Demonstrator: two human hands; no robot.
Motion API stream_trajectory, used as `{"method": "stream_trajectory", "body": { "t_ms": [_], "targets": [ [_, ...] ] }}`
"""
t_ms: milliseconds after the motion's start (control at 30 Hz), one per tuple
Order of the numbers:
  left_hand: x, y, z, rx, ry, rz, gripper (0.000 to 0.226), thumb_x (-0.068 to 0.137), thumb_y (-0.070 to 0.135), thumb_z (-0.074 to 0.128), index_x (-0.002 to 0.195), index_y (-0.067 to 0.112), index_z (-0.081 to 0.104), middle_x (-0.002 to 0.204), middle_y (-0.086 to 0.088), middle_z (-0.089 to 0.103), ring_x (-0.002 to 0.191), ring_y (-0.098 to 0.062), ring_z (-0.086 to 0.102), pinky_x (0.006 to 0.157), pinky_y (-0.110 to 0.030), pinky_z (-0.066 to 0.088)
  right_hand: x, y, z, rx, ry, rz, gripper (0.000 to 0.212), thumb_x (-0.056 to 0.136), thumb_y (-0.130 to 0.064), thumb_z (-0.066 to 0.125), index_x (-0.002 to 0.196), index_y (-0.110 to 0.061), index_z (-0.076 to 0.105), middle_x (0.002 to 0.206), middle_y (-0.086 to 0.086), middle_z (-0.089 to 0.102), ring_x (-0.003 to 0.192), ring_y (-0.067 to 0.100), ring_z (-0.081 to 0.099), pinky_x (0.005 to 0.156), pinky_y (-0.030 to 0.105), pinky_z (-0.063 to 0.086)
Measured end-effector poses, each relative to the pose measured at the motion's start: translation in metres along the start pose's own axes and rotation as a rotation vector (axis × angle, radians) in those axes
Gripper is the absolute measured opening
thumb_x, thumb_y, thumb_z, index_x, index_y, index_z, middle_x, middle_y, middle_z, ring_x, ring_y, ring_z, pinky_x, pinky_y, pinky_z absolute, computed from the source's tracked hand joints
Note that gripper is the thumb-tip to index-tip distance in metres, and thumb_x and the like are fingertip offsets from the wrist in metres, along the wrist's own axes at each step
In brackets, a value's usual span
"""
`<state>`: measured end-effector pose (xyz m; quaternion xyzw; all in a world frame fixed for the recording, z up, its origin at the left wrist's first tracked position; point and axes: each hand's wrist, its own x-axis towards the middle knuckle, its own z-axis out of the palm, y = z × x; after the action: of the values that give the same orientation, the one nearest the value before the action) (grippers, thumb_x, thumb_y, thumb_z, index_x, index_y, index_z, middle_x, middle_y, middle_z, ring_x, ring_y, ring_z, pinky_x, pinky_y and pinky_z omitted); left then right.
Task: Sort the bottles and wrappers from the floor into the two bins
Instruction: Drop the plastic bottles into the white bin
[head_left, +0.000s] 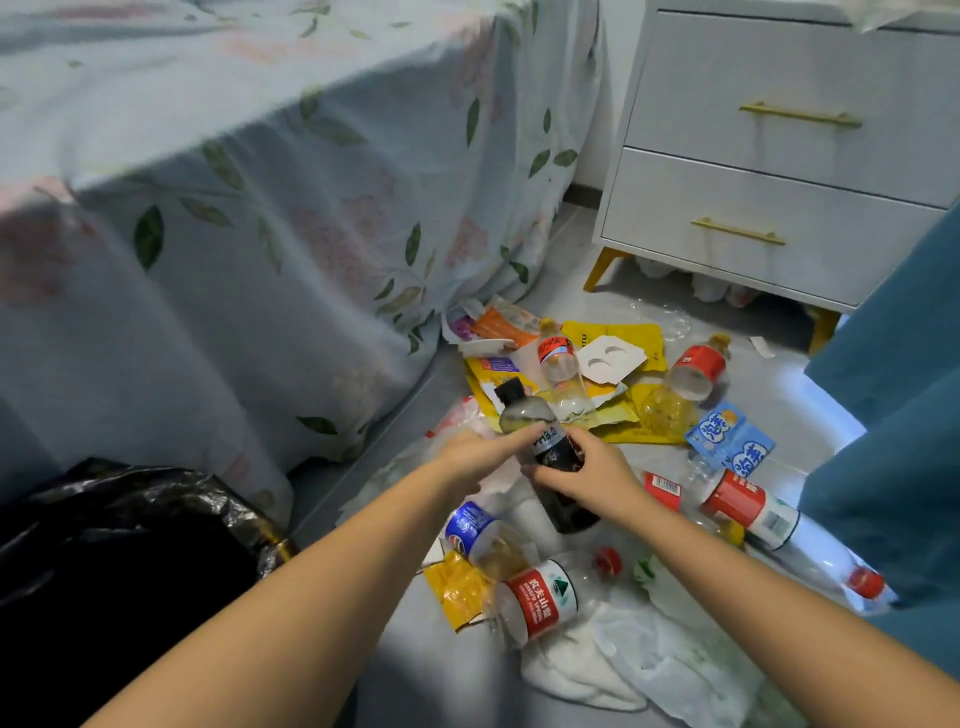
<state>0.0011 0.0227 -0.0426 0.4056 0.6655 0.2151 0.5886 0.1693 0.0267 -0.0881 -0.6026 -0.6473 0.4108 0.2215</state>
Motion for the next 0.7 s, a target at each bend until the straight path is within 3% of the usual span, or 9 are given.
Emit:
{"method": "stream_trajectory", "body": {
  "t_ms": [100,200,267,367,433,500,567,633,700],
  "targets": [
    [-0.001,0.015,0.000,-0.055,-0.108,0.110,0.068,0.070,0.056,0.073,0.121,0.014,0.057,0.120,0.001,0.061,0.114,-0.019,0.055,0.094,-0.036,0.045,-0.007,-0.019,-0.013,0.139,0.029,-0.055,0.041,0.072,-0.038,0.078,0.107,-0.023,0.061,0.096,-0.007,0.067,0.089,0.007,0.062,0.071,0.024,0.051],
    [-0.002,0.031,0.003,-0.193,-0.142,0.260,0.043,0.075,0.033,0.078,0.110,0.011,0.066,0.112,-0.009,0.070,0.102,-0.021,0.067,0.094,-0.038,0.053,-0.009,-0.033,-0.018,0.269,0.067,-0.096,0.047,0.064,-0.048,0.076,0.106,-0.030,0.063,0.101,-0.004,0.070,0.095,0.012,0.066,0.086,0.038,0.055],
    [-0.004,0.036,0.001,-0.225,-0.115,0.328,0.045,0.070,0.031,0.081,0.107,0.009,0.069,0.107,-0.011,0.072,0.100,-0.024,0.069,0.092,-0.044,0.054,-0.008,-0.039,-0.020,0.311,0.074,-0.121,0.049,0.058,-0.054,0.073,0.101,-0.035,0.062,0.102,-0.004,0.071,0.098,0.012,0.066,0.088,0.038,0.055],
    [-0.005,0.042,-0.009,-0.251,0.005,0.367,0.057,0.053,0.041,0.085,0.100,0.011,0.072,0.099,-0.009,0.075,0.095,-0.025,0.071,0.090,-0.048,0.055,-0.006,-0.042,-0.020,0.482,-0.048,-0.111,0.067,0.056,-0.065,0.074,0.113,-0.034,0.058,0.115,-0.001,0.066,0.108,0.012,0.062,0.092,0.034,0.052],
    [-0.006,0.046,-0.021,-0.274,0.108,0.396,0.056,0.049,0.043,0.087,0.094,0.012,0.073,0.093,-0.008,0.076,0.092,-0.026,0.072,0.090,-0.048,0.055,-0.002,-0.039,-0.019,0.711,-0.120,0.002,0.077,0.064,-0.076,0.061,0.123,-0.028,0.054,0.118,0.000,0.063,0.105,0.015,0.062,0.084,0.033,0.051],
    [-0.009,0.049,-0.035,-0.281,0.192,0.413,0.055,0.049,0.043,0.089,0.092,0.012,0.072,0.090,-0.007,0.076,0.088,-0.025,0.072,0.088,-0.046,0.056,0.004,-0.033,-0.014,0.853,-0.139,0.153,0.066,0.085,-0.069,0.036,0.130,-0.022,0.049,0.118,0.005,0.061,0.095,0.020,0.062,0.075,0.036,0.049],
    [-0.017,0.049,-0.049,-0.277,0.257,0.427,0.050,0.054,0.041,0.089,0.092,0.012,0.070,0.089,-0.005,0.075,0.082,-0.020,0.072,0.080,-0.036,0.058,0.008,-0.022,-0.003,0.743,-0.120,0.272,0.055,0.096,-0.055,0.031,0.134,-0.018,0.045,0.120,0.009,0.057,0.089,0.022,0.059,0.071,0.036,0.049],
    [-0.027,0.045,-0.061,-0.258,0.313,0.444,0.047,0.058,0.040,0.087,0.092,0.013,0.070,0.089,-0.004,0.075,0.082,-0.018,0.071,0.073,-0.030,0.055,0.009,-0.006,0.014,0.408,-0.139,0.316,0.052,0.094,-0.046,0.047,0.136,-0.016,0.041,0.120,0.007,0.056,0.094,0.022,0.058,0.073,0.034,0.049],
    [-0.038,0.037,-0.070,-0.259,0.360,0.450,0.049,0.057,0.043,0.087,0.091,0.012,0.070,0.089,-0.004,0.075,0.084,-0.019,0.071,0.075,-0.032,0.055,0.008,0.005,0.033,0.076,-0.226,0.259,0.067,0.084,-0.042,0.065,0.138,-0.015,0.037,0.117,0.004,0.055,0.098,0.018,0.056,0.072,0.026,0.046]
  ]
}}
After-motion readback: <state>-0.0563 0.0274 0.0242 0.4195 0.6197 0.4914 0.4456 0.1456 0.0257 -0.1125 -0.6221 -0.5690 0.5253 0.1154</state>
